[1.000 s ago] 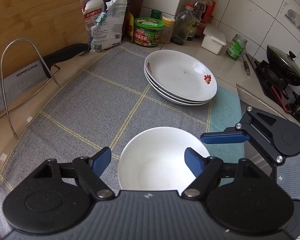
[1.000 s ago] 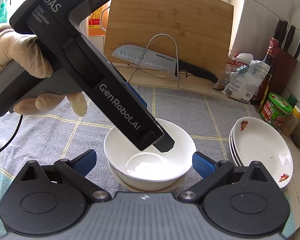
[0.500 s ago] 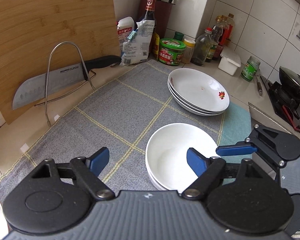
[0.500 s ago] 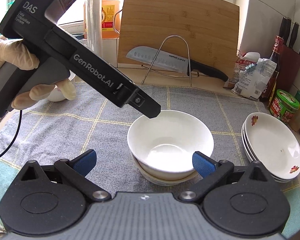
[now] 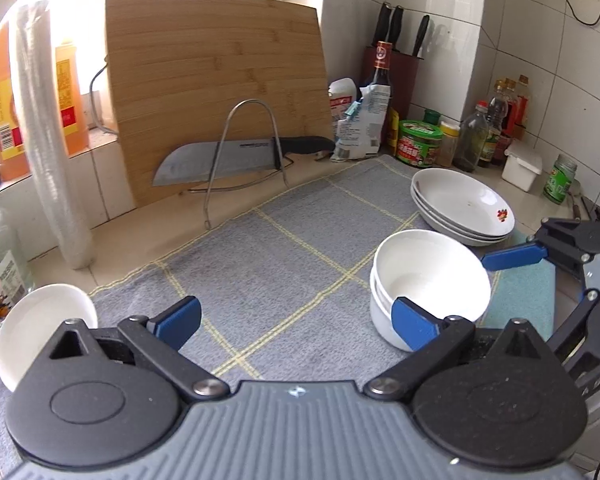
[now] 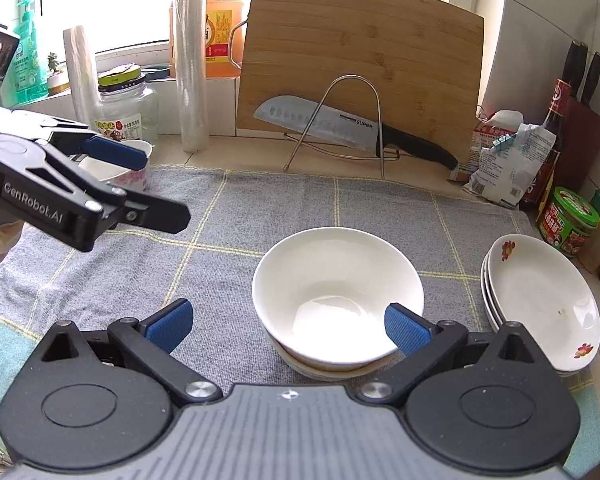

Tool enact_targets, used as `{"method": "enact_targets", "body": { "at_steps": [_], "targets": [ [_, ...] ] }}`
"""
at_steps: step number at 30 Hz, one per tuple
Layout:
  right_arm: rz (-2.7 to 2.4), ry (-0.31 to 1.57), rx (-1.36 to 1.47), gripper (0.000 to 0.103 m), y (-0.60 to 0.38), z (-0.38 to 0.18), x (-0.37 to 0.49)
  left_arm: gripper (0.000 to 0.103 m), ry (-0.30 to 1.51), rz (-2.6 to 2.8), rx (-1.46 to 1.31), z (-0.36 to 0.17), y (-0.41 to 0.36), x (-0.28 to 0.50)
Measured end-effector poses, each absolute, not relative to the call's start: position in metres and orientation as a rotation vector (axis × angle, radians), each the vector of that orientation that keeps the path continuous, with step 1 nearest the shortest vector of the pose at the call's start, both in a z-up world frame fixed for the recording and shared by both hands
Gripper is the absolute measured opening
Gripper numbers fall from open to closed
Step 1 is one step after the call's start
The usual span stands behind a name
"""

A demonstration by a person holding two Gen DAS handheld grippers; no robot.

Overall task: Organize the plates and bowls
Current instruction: 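Withdraw the left tool toward the bowl by the glass jar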

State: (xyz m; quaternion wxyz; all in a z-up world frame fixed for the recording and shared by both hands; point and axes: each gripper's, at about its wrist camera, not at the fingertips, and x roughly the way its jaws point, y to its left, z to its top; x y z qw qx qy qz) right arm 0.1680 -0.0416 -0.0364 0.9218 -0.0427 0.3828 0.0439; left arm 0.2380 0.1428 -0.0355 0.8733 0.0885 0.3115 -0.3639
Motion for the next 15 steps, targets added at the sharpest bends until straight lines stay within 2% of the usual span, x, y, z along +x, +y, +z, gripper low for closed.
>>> {"method": "enact_targets", "body": {
  "at_steps": [15],
  "targets": [
    [0.275, 0.773, -0.272, 0.103, 0.016, -0.022, 0.226, 0.101, 0.754, -0.289, 0.126, -0.104, 0.232, 0.245]
  ]
}}
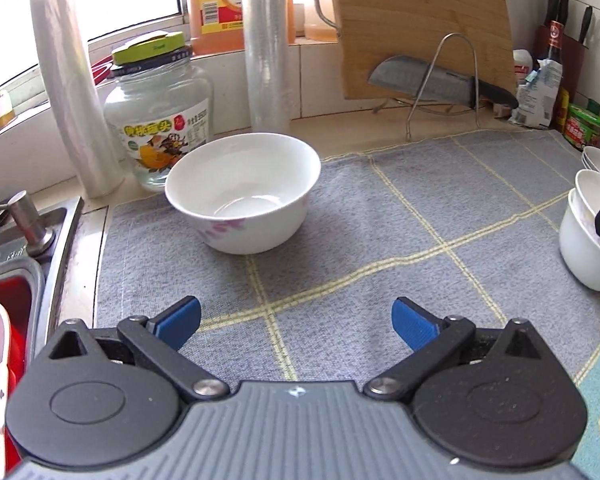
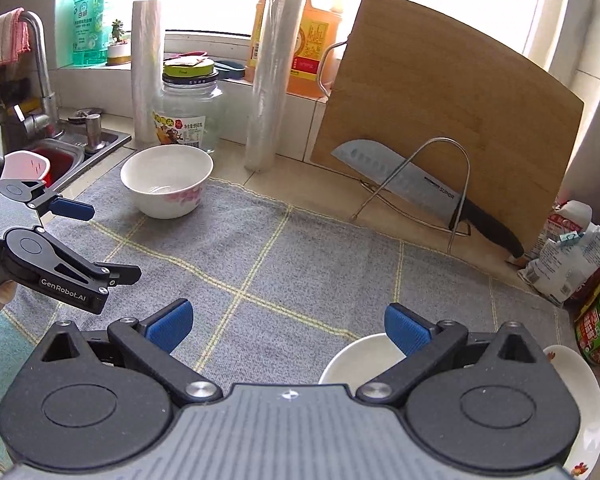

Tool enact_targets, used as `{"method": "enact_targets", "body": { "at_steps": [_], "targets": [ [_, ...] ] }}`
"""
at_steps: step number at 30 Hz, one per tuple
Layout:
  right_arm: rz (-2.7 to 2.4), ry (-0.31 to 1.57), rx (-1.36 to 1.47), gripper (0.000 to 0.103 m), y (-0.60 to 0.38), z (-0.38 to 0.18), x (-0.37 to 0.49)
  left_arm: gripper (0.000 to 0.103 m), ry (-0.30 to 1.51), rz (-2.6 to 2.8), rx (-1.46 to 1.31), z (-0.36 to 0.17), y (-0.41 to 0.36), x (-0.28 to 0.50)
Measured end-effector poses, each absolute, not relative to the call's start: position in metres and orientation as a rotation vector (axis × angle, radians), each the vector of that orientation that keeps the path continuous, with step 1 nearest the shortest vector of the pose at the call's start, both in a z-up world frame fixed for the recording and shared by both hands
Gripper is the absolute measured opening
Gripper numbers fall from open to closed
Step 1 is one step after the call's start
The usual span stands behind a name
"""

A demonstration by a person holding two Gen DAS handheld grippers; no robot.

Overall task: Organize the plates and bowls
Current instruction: 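Withdraw the left tool toward the bowl by the glass jar, then move the left tool over the floral white bowl by the glass jar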

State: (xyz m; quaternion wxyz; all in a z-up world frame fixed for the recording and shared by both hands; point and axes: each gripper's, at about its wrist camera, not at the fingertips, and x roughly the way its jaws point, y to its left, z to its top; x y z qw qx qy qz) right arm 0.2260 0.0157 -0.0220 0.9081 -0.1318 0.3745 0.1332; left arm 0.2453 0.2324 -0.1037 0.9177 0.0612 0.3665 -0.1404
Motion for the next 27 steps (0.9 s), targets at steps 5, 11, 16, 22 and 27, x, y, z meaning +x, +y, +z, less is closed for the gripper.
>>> {"method": "enact_targets", "body": {
  "at_steps": [5, 11, 16, 22, 27],
  "targets": [
    [0.333, 0.775, -0.330, 0.103, 0.037, -0.020, 0.248, 0.101, 0.780, -0.260, 0.093, -0.114, 0.239, 0.259],
    [0.395, 0.795, -0.353, 0.103, 0.053, -0.024, 0.280, 0.102, 0.791, -0.249, 0.066, -0.122, 0.238, 0.266],
    [0.450, 0.799, -0.363, 0.103, 0.070, -0.029, 0.308, 0.103, 0.776, -0.232, 0.067, -0.123, 0.238, 0.270],
    [0.505, 0.824, -0.332, 0.103, 0.091, -0.033, 0.342, 0.103, 0.756, -0.238, 0.069, -0.124, 0.239, 0.271],
    [0.545, 0.823, -0.278, 0.103, 0.101, -0.029, 0.359, 0.102, 0.724, -0.218, 0.072, -0.121, 0.241, 0.275]
  ]
}}
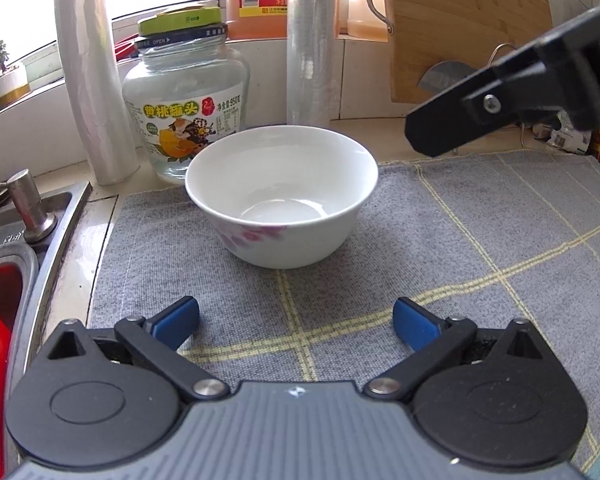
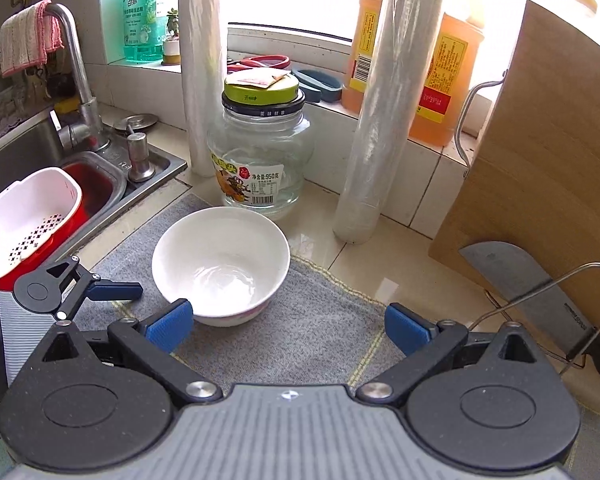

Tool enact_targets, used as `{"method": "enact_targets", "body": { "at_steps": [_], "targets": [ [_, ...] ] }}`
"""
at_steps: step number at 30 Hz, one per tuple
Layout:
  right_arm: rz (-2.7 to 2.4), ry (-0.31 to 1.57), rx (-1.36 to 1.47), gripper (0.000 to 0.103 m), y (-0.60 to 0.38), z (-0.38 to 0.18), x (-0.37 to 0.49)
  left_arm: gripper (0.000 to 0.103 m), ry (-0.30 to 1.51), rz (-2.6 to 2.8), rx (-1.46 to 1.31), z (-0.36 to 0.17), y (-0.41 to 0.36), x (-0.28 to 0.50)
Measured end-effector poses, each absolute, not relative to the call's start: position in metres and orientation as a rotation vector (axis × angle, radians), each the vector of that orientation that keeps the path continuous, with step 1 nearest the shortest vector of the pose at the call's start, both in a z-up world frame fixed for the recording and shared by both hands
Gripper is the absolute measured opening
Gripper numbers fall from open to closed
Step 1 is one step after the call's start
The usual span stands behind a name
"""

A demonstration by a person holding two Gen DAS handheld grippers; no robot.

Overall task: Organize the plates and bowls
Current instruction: 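Move the left tool over the floral white bowl by the glass jar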

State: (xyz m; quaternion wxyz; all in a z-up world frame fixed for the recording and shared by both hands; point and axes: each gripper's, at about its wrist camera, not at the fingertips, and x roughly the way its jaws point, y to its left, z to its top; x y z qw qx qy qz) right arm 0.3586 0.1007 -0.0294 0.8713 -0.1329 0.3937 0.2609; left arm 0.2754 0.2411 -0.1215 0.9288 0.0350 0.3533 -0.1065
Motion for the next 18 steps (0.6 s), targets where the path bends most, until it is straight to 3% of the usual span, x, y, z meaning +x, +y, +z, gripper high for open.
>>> {"method": "enact_targets", "body": {
  "at_steps": [18],
  "targets": [
    [0.650, 0.882, -0.190, 0.102, 0.139, -0.045, 0.408, 0.102, 0.602, -0.200, 0.061, -0.106, 0.246, 0.302]
  ]
}}
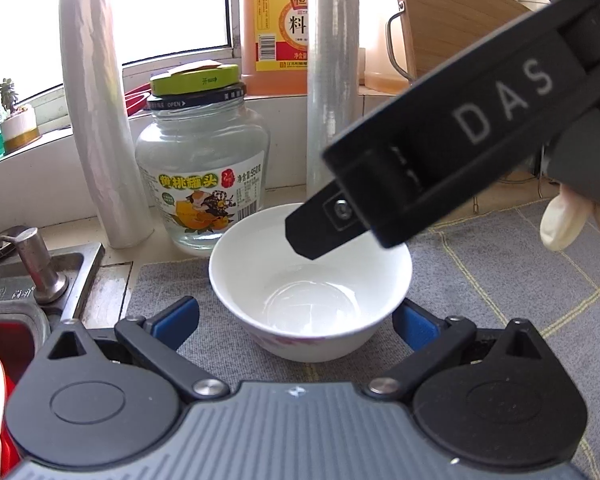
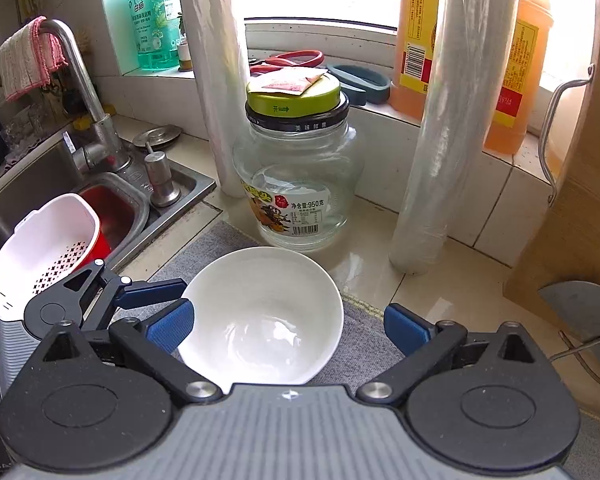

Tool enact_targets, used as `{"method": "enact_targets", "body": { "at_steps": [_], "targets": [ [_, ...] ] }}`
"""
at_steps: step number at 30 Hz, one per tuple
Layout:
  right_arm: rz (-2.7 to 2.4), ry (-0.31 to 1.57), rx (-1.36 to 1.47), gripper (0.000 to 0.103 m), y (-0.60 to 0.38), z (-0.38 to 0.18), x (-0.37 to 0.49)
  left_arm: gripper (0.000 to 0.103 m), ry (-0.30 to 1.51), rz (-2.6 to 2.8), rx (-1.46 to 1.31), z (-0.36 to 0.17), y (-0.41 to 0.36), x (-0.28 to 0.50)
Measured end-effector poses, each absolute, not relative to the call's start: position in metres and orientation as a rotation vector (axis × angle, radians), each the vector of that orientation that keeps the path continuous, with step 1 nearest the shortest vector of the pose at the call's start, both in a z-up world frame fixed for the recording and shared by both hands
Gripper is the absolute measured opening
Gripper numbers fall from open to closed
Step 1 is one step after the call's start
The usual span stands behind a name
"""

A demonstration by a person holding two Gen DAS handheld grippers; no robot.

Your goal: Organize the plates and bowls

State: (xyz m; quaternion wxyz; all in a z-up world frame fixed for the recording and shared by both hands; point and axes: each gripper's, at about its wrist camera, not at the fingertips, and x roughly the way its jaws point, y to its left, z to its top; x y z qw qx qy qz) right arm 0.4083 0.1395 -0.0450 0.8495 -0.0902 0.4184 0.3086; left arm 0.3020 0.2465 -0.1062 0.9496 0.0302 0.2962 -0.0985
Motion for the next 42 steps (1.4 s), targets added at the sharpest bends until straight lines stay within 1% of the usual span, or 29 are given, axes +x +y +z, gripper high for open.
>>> {"method": "enact_targets", "body": {
  "at_steps": [6, 10, 16, 20, 26, 34, 36, 39, 41, 42],
  "targets": [
    [0.676, 0.921, -0.155, 0.097, 0.150, -0.055, 0.426, 0.100, 0.590, -0.228, 0.051, -0.106, 0.246, 0.304],
    [0.681, 0.947, -0.168, 0.089, 0.154, -0.062, 0.434, 0.096, 0.583, -0.251, 0.045, -0.107, 0.244, 0.306],
    [0.670, 0.960, -0.163, 0.085, 0.154, -0.070, 0.439, 0.095, 0.579, -0.263, 0.021, -0.109, 0.249, 0.308],
    [0.684, 0.969, -0.167, 0.081, 0.157, -0.072, 0.441, 0.095, 0.578, -0.266, 0.018, -0.109, 0.248, 0.307],
    [0.686, 0.958, -0.179, 0.080, 0.163, -0.073, 0.441, 0.095, 0.577, -0.271, 0.010, -0.109, 0.250, 0.308],
    [0.717, 0.995, -0.148, 0.079, 0.159, -0.076, 0.448, 0.095, 0.581, -0.281, 0.011, -0.110, 0.252, 0.310],
    [0.726, 1.010, -0.148, 0.076, 0.157, -0.076, 0.450, 0.095, 0.582, -0.286, 0.016, -0.110, 0.253, 0.310],
    [0.723, 1.020, -0.158, 0.067, 0.155, -0.076, 0.452, 0.095, 0.582, -0.292, 0.018, -0.110, 0.254, 0.311],
    [0.714, 1.023, -0.166, 0.060, 0.153, -0.076, 0.453, 0.095, 0.582, -0.295, 0.019, -0.110, 0.254, 0.311],
    [0.712, 1.025, -0.165, 0.059, 0.152, -0.076, 0.453, 0.095, 0.583, -0.295, 0.018, -0.110, 0.254, 0.311]
  ]
}}
